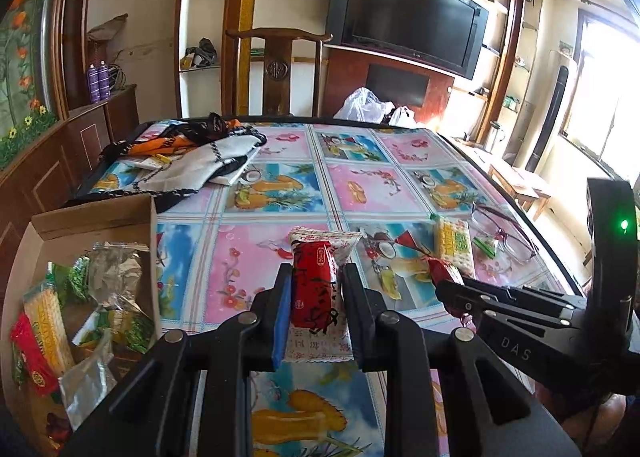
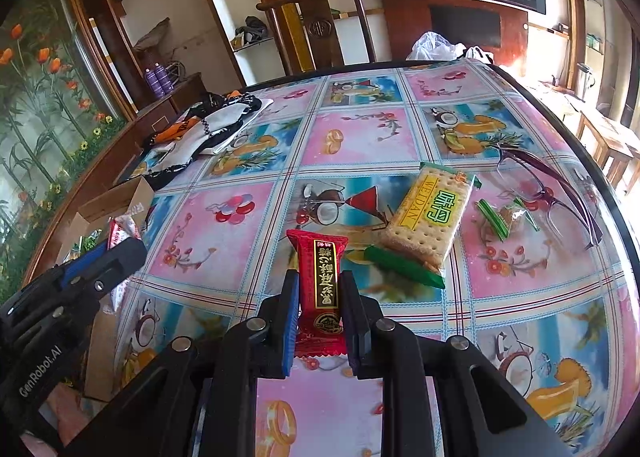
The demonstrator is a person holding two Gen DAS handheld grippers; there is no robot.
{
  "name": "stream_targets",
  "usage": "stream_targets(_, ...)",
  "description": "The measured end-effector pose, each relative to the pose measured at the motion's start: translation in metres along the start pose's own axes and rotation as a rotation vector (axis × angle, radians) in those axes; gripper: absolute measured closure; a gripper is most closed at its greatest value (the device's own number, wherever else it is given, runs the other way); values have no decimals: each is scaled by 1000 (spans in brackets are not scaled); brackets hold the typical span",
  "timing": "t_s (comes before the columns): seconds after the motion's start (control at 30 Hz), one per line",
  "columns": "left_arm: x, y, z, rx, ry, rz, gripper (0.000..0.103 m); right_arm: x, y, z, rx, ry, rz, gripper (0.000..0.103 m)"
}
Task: Organize snacks
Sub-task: 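Carry the white-and-red pack and red wafer bar over the cardboard box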
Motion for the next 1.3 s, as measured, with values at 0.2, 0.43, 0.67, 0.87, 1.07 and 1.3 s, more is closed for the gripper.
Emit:
stream_targets(0.2, -7, -15, -31, -12, -74, 35, 79, 4, -2, -13, -45, -19, 3, 82)
stream_targets(0.43, -9, -29, -59, -42, -135, 65, 79, 11, -8, -36, -111, -56, 15, 82)
stream_targets(0.67, -9, -44, -82, -186, -127, 96, 79, 25, -9, -69, -194, -92, -1, 82)
stream_targets(0.87, -5, -50, -102, -269, -141, 101, 79, 38, -8, -109, -255, -115, -21, 82)
stream_targets(1.07, 3, -56, -125, -332, -155, 93, 79, 52, -8, -154, -319, -159, -43, 81)
stream_targets(1.3, 14, -63, -152, -383, -195, 84, 79, 65, -6, -186, -356, -192, -57, 81)
Point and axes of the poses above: each gripper's, at about its wrist camera, not at the fingertips, and y roughly the way its jaws point, z to its right, x to its underside, the point moved 9 cm from there along y, roughly the way its jaws point, and after that the axes turned 9 degrees about y, right-handed, at the moved point
